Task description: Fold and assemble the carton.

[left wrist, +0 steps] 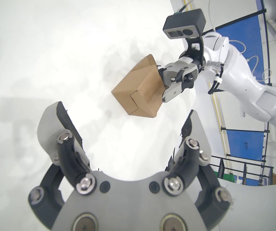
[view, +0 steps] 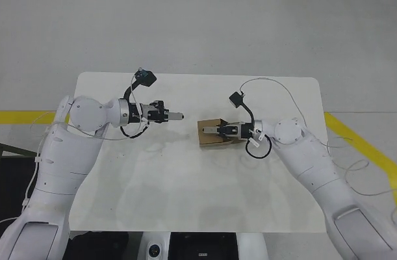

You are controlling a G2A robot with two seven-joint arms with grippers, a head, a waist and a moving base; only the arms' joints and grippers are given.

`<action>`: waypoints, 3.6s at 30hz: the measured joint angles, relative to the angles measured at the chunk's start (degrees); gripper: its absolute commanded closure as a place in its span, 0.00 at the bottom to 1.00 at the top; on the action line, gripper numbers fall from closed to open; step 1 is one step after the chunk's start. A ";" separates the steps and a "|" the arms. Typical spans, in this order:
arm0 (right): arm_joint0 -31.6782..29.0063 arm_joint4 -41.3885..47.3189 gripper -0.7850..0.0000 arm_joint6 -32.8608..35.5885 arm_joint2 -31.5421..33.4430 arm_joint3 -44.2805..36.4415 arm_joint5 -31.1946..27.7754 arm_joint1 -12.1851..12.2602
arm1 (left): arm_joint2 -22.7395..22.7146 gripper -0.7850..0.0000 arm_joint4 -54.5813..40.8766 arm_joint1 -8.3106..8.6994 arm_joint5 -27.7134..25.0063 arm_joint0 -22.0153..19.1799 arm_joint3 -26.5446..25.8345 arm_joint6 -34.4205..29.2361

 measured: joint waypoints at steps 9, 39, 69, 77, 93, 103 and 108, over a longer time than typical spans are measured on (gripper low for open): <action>-3.08 -2.21 0.53 2.44 3.04 -2.90 1.69 1.74 | 0.00 0.00 -0.04 -0.01 0.01 0.03 0.03 0.15; -13.94 -7.36 0.17 1.33 14.20 -17.50 11.55 6.34 | 12.83 0.00 18.48 -1.24 -24.04 -3.37 3.24 17.76; -15.39 -6.99 0.00 -0.19 14.68 -18.71 13.95 6.54 | 13.33 0.00 26.33 -1.21 -27.59 -1.54 2.40 28.11; -15.86 -2.29 0.00 4.08 18.77 -18.52 19.69 7.61 | 13.22 0.00 42.22 -1.07 -37.01 -0.12 4.59 44.80; -16.88 -2.30 0.00 9.90 25.32 -20.66 23.97 9.94 | 22.49 0.00 68.36 -4.14 -37.05 -3.38 15.34 78.05; -22.27 -5.59 1.00 10.83 30.90 -28.36 26.80 11.99 | 27.12 0.00 69.24 -6.77 -36.42 -7.04 21.37 84.04; -26.70 -8.45 1.00 11.69 32.47 -31.86 29.36 12.91 | 28.39 0.00 69.54 -7.71 -35.81 -7.96 23.48 85.58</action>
